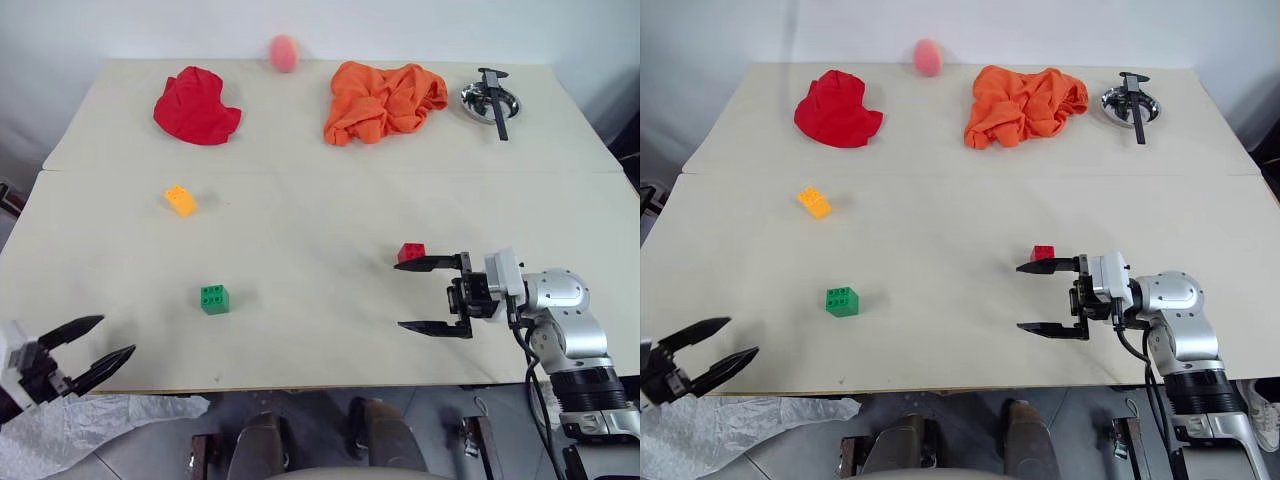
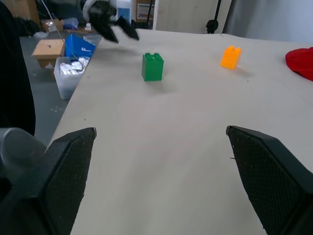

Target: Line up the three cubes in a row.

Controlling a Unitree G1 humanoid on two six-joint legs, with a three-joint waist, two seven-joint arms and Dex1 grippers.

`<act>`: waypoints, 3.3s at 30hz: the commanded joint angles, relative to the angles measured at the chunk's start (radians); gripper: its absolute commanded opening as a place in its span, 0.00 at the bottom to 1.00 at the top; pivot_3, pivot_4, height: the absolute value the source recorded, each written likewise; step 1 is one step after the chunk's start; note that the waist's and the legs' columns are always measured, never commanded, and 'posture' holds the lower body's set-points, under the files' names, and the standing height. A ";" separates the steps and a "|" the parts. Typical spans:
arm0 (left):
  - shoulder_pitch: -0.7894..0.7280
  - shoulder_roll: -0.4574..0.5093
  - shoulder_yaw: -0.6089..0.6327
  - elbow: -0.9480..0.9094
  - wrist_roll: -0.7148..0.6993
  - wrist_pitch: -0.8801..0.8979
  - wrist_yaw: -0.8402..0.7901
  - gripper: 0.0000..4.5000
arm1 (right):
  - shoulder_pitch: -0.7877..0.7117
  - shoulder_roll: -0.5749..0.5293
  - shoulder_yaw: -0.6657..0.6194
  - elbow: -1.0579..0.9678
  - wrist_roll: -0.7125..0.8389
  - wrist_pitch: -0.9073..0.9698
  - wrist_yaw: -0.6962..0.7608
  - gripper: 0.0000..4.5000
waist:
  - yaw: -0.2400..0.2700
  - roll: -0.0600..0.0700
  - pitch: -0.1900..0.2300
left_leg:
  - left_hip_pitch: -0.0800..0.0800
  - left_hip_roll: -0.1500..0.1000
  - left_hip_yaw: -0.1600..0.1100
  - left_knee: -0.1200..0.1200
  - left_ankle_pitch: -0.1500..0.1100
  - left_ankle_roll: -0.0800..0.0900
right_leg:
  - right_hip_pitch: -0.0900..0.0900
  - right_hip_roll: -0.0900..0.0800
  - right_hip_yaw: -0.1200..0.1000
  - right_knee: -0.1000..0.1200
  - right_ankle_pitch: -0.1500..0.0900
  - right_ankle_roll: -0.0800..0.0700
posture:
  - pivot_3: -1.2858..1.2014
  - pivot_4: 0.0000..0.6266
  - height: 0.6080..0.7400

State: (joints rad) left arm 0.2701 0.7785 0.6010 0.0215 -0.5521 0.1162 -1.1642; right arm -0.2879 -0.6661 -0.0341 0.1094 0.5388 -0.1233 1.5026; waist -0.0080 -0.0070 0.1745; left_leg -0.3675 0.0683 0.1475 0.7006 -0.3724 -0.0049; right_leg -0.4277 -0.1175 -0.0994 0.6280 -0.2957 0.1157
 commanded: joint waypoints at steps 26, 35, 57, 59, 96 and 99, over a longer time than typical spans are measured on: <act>-0.679 -0.014 -0.552 0.112 0.083 0.054 -0.219 0.33 | 0.269 -0.119 -0.199 -0.208 0.020 0.105 -0.155 1.00 | 0.022 0.000 0.000 | -0.001 0.000 0.001 0.002 0.000 -0.001 | 0.000 0.002 0.000 0.001 0.000 0.001 | 0.52 0.24 1.00; -1.222 -0.371 -0.853 0.586 0.339 0.023 -0.167 0.33 | 0.404 -0.030 -0.377 -0.319 0.101 0.174 -0.369 1.00 | 0.040 -0.001 -0.001 | -0.002 -0.001 -0.001 0.010 -0.001 0.003 | 0.003 0.003 -0.001 0.000 0.002 0.004 | 0.52 0.24 1.00; -1.350 -0.499 -0.737 0.940 0.426 -0.286 -0.170 0.84 | 0.447 0.003 -0.340 -0.379 0.078 0.154 -0.413 1.00 | 0.030 -0.002 0.000 | -0.003 -0.002 -0.001 0.012 -0.002 0.005 | 0.003 0.002 0.001 -0.002 0.003 0.005 | 0.52 0.24 1.00; -1.302 -0.433 -0.681 0.851 0.366 -0.281 -0.240 0.90 | 0.389 0.004 -0.297 -0.378 0.084 0.175 -0.409 1.00 | 0.018 -0.002 0.000 | -0.003 -0.002 -0.001 0.012 -0.002 0.005 | 0.003 0.002 0.001 -0.001 0.003 0.005 | 0.52 0.24 1.00; -0.567 -0.488 -0.210 -0.272 0.134 0.571 1.182 1.00 | 0.103 0.020 -0.067 -0.378 0.086 0.277 -0.312 1.00 | 0.033 -0.004 -0.003 | -0.001 -0.001 -0.004 0.017 -0.009 0.007 | 0.005 0.001 0.002 0.001 0.003 0.005 | 0.52 0.24 1.00; -0.670 -0.530 -0.238 -0.214 0.176 0.590 1.262 1.00 | 0.113 0.009 -0.066 -0.389 0.088 0.296 -0.311 1.00 | 0.026 -0.004 -0.003 | -0.001 -0.002 -0.003 0.016 -0.009 0.007 | 0.005 0.001 0.002 0.000 0.003 0.005 | 0.52 0.24 1.00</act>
State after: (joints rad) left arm -0.3849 0.2490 0.3686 -0.2041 -0.4085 0.7064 0.0545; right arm -0.1774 -0.6438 -0.0844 -0.2370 0.6067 0.1653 1.1881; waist 0.0181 -0.0109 0.1711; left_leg -0.3683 0.0666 0.1448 0.7166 -0.3815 0.0020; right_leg -0.4226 -0.1160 -0.0976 0.6279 -0.2926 0.1206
